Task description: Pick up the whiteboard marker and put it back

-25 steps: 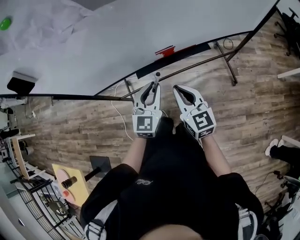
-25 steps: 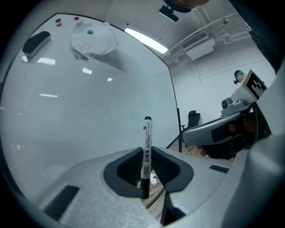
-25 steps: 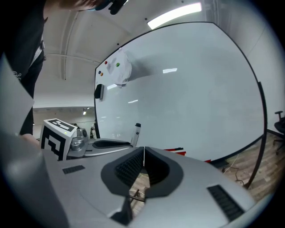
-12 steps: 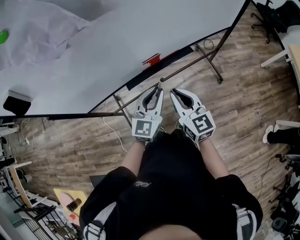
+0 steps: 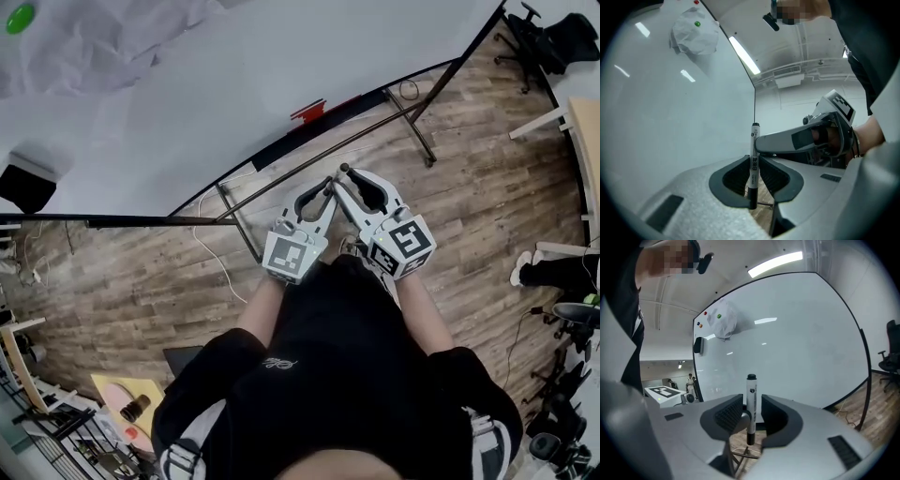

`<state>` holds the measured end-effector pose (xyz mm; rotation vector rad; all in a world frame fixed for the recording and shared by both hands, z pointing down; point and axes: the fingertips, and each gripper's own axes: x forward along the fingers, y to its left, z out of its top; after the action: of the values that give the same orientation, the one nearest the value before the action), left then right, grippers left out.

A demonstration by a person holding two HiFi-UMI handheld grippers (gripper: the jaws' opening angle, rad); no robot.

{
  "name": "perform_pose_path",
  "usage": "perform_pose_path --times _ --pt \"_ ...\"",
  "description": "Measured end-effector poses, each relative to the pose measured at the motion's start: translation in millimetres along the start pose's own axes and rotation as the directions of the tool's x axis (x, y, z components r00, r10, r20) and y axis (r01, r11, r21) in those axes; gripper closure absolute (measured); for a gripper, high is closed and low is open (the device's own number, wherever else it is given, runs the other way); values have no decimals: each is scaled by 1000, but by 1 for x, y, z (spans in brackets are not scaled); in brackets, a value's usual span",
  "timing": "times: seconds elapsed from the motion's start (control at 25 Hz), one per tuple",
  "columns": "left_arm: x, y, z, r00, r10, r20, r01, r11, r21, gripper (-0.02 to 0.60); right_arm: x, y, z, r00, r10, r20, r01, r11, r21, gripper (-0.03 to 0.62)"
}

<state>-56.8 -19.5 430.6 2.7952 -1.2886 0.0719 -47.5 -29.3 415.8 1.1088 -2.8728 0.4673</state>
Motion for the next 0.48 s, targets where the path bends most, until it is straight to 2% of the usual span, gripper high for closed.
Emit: perform_pose_path --times 0.2,0.48 --pt "-13 -2 7 999 -47 8 47 999 10 517 10 19 -4 1000 22 -14 -22 1000 -10 496" --pt "-34 4 -3 999 -30 -14 31 999 36 516 14 36 -12 1000 -10 -29 9 999 -47 536"
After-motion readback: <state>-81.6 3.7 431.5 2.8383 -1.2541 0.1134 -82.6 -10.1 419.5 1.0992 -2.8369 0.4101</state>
